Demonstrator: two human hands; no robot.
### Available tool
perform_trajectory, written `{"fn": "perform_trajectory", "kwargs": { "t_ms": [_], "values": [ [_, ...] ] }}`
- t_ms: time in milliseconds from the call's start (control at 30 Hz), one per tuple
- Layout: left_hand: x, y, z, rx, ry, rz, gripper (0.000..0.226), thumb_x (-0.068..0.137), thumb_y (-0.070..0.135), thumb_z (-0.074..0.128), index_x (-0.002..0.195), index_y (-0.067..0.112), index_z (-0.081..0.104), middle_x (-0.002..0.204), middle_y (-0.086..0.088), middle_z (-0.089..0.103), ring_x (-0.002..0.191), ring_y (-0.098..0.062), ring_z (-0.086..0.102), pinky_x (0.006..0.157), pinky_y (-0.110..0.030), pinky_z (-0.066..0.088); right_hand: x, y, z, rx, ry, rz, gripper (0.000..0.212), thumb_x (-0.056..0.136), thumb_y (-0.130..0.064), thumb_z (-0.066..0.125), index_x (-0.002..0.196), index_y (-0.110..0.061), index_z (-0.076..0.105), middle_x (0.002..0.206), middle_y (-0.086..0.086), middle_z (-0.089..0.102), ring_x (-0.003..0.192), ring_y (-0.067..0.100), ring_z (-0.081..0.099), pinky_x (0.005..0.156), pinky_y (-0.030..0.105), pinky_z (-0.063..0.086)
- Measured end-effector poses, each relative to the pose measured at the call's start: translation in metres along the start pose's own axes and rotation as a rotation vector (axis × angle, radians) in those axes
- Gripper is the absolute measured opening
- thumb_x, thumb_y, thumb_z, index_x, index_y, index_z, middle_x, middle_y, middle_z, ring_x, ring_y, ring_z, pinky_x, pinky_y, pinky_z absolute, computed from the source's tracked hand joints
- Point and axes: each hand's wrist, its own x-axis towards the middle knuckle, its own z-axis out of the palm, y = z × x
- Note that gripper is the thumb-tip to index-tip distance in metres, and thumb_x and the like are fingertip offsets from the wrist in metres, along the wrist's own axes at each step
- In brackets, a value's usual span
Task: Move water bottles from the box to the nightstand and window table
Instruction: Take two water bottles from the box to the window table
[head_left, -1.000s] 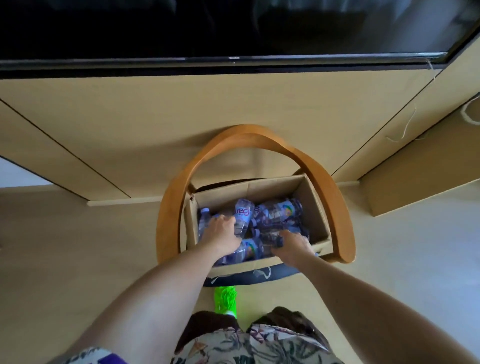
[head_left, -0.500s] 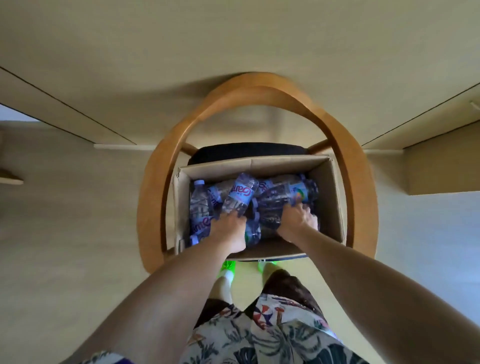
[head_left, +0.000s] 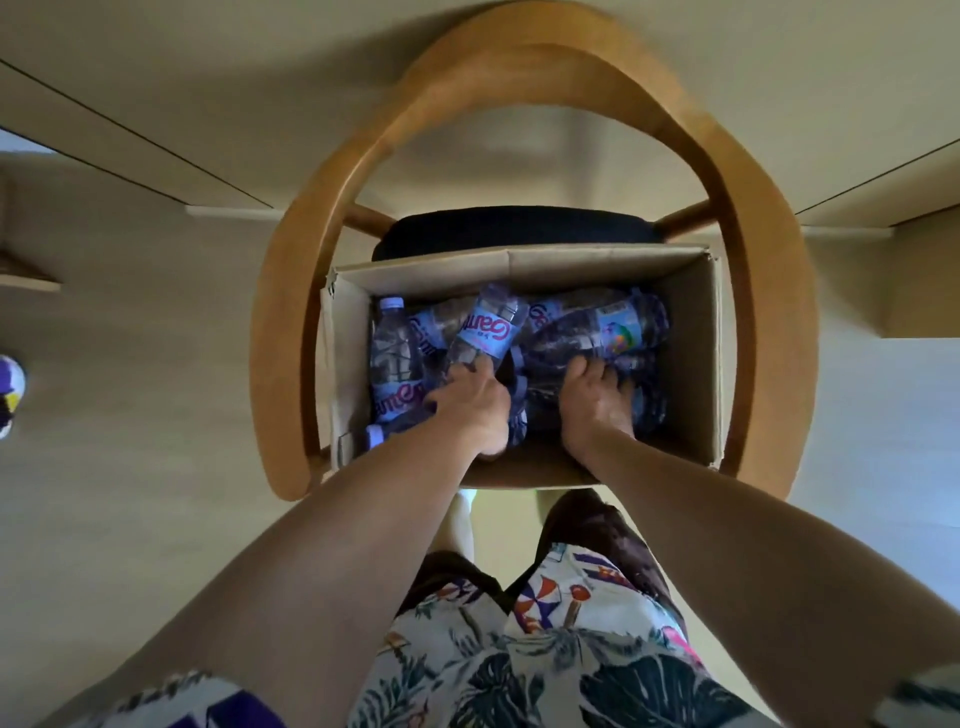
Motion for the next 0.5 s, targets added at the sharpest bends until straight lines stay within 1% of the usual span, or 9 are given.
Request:
{"fn": "perform_trajectory", "kwargs": {
  "t_ms": [100,167,233,267,300,367,400,467,500],
  "values": [
    [-0.001,-0.005,-0.001,-0.001,0.027,0.032,0.064,0.081,0.013,0.077,0.14,0.004,0.053,0.144,-0.01,0.026,0.127,-0.041,0.037,0.095,-0.061,0.051,-0.001,0.006,-0.01,0.016,0.01,-0.042,0.066,0.083,-0.014,0.077,0.133,-0.012,0.033,0.139,0.017,0.045,0.13,0.037,0.048,0.107,0.053,0.042],
    [-0.005,-0.011,-0.004,-0.035,0.024,0.076,0.068,0.075,0.017,0.082,0.137,0.009,0.055,0.144,-0.01,0.03,0.129,-0.04,0.04,0.095,-0.057,0.053,-0.007,0.012,-0.017,0.049,0.022,-0.068,0.07,0.081,-0.015,0.078,0.135,-0.014,0.035,0.141,0.015,0.044,0.131,0.038,0.046,0.105,0.052,0.043],
    [-0.011,-0.018,-0.008,-0.09,0.04,0.151,0.073,0.063,0.023,0.088,0.127,0.018,0.056,0.138,-0.01,0.04,0.124,-0.037,0.047,0.09,-0.046,0.055,-0.015,0.021,-0.022,0.102,0.028,-0.089,0.075,0.079,-0.018,0.079,0.14,-0.018,0.035,0.144,0.015,0.039,0.131,0.038,0.044,0.104,0.051,0.043],
    [-0.015,-0.022,-0.011,-0.118,0.047,0.175,0.07,0.058,0.023,0.089,0.118,0.021,0.054,0.132,-0.009,0.045,0.116,-0.034,0.052,0.082,-0.039,0.054,-0.019,0.025,-0.027,0.142,0.023,-0.09,0.078,0.078,-0.02,0.08,0.142,-0.02,0.035,0.146,0.016,0.036,0.13,0.039,0.044,0.103,0.05,0.045],
    [-0.019,-0.025,-0.016,-0.153,0.054,0.185,0.065,0.056,0.021,0.088,0.11,0.023,0.051,0.124,-0.008,0.049,0.106,-0.03,0.055,0.073,-0.033,0.05,-0.022,0.029,-0.033,0.189,0.019,-0.086,0.08,0.077,-0.021,0.081,0.143,-0.021,0.034,0.147,0.017,0.034,0.128,0.039,0.046,0.101,0.049,0.047],
    [-0.027,-0.029,-0.03,-0.249,0.101,0.178,0.054,0.059,0.018,0.085,0.097,0.024,0.049,0.108,-0.006,0.058,0.088,-0.026,0.06,0.061,-0.027,0.043,-0.029,0.034,-0.048,0.311,0.004,-0.053,0.085,0.074,-0.025,0.084,0.143,-0.021,0.037,0.144,0.017,0.038,0.125,0.04,0.05,0.098,0.045,0.05],
    [-0.031,-0.03,-0.039,-0.325,0.16,0.155,0.042,0.064,0.016,0.083,0.092,0.023,0.052,0.102,-0.006,0.062,0.082,-0.026,0.065,0.057,-0.027,0.044,-0.034,0.036,-0.057,0.392,0.004,-0.02,0.085,0.071,-0.027,0.087,0.141,-0.02,0.04,0.139,0.017,0.043,0.122,0.04,0.054,0.095,0.042,0.051],
    [-0.038,-0.031,-0.063,-0.455,0.293,0.132,0.019,0.075,0.009,0.071,0.086,0.021,0.061,0.097,-0.008,0.067,0.071,-0.026,0.073,0.053,-0.029,0.053,-0.043,0.036,-0.074,0.555,0.04,0.056,0.083,0.065,-0.03,0.091,0.133,-0.018,0.045,0.129,0.016,0.051,0.115,0.038,0.06,0.088,0.037,0.05],
    [-0.041,-0.031,-0.071,-0.463,0.322,0.144,0.018,0.076,0.009,0.067,0.087,0.023,0.064,0.099,-0.007,0.068,0.072,-0.026,0.073,0.056,-0.029,0.054,-0.048,0.036,-0.081,0.616,0.053,0.083,0.085,0.064,-0.031,0.092,0.134,-0.018,0.045,0.128,0.015,0.052,0.114,0.037,0.061,0.087,0.036,0.05]
  ]
}}
